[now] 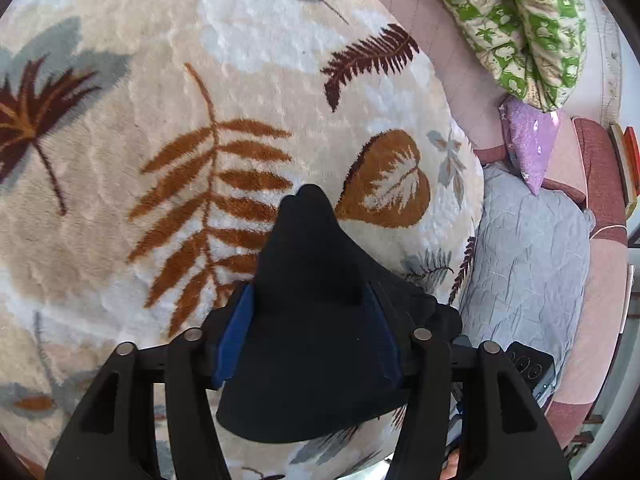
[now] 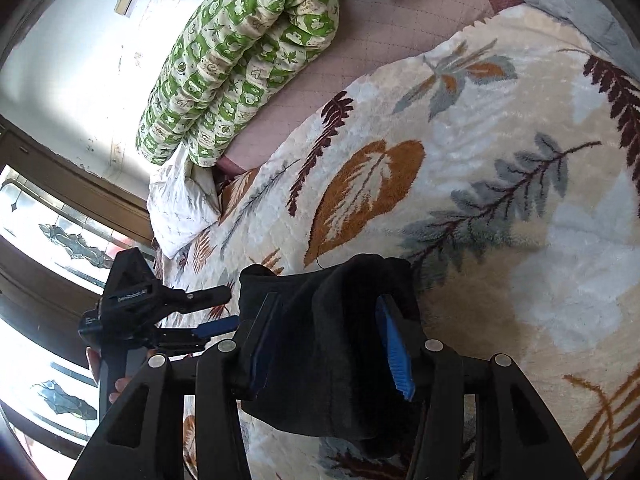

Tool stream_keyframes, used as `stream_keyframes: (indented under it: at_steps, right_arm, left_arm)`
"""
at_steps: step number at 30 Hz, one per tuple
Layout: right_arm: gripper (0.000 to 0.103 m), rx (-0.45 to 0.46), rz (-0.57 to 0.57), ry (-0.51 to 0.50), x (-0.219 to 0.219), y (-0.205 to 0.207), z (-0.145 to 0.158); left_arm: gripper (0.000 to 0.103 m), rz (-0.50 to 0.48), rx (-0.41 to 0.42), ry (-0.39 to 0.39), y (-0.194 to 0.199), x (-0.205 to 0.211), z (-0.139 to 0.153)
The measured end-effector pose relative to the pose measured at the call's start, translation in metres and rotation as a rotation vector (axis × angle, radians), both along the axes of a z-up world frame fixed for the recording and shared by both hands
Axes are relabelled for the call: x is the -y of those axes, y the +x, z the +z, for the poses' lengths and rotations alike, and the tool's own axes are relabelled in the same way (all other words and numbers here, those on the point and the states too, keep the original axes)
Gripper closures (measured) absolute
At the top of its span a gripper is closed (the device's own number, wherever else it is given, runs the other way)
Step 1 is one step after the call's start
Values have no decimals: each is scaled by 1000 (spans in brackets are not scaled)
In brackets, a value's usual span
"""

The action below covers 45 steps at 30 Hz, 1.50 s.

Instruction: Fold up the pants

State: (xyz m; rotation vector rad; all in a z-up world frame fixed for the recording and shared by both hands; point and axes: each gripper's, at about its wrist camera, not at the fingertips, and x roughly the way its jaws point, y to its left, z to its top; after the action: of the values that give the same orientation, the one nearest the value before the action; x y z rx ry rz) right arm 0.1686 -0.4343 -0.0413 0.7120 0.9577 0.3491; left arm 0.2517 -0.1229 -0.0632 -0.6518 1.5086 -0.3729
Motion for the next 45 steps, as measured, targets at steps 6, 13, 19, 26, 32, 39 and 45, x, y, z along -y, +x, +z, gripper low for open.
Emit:
stream_keyframes:
  at_steps: [6, 13, 19, 26, 32, 39, 45]
  right_arm:
    - [97, -23, -11, -58, -4, 8, -5]
    - [98, -49, -80, 9, 20, -11, -31]
    - [97, -71, -115, 107, 30, -12, -61]
    - [64, 44, -74, 54, 34, -50, -2]
    - [56, 38, -6, -73, 5, -63, 4]
    - [80, -11, -46, -129, 6, -66, -30]
    - [77, -34, -83, -1, 21, -67, -50]
  left_arm:
    - [71, -6, 49, 87, 2, 5, 6]
    - [70, -21, 61, 154, 1, 13, -10]
    - [69, -14, 58, 111, -6, 2, 1]
    - [69, -36, 117, 76, -54, -14, 23]
    - [69, -61, 77, 61, -81, 0, 12]
    - [69, -96, 82, 103, -84, 15, 1]
    - [69, -109, 107, 81, -88, 6, 15]
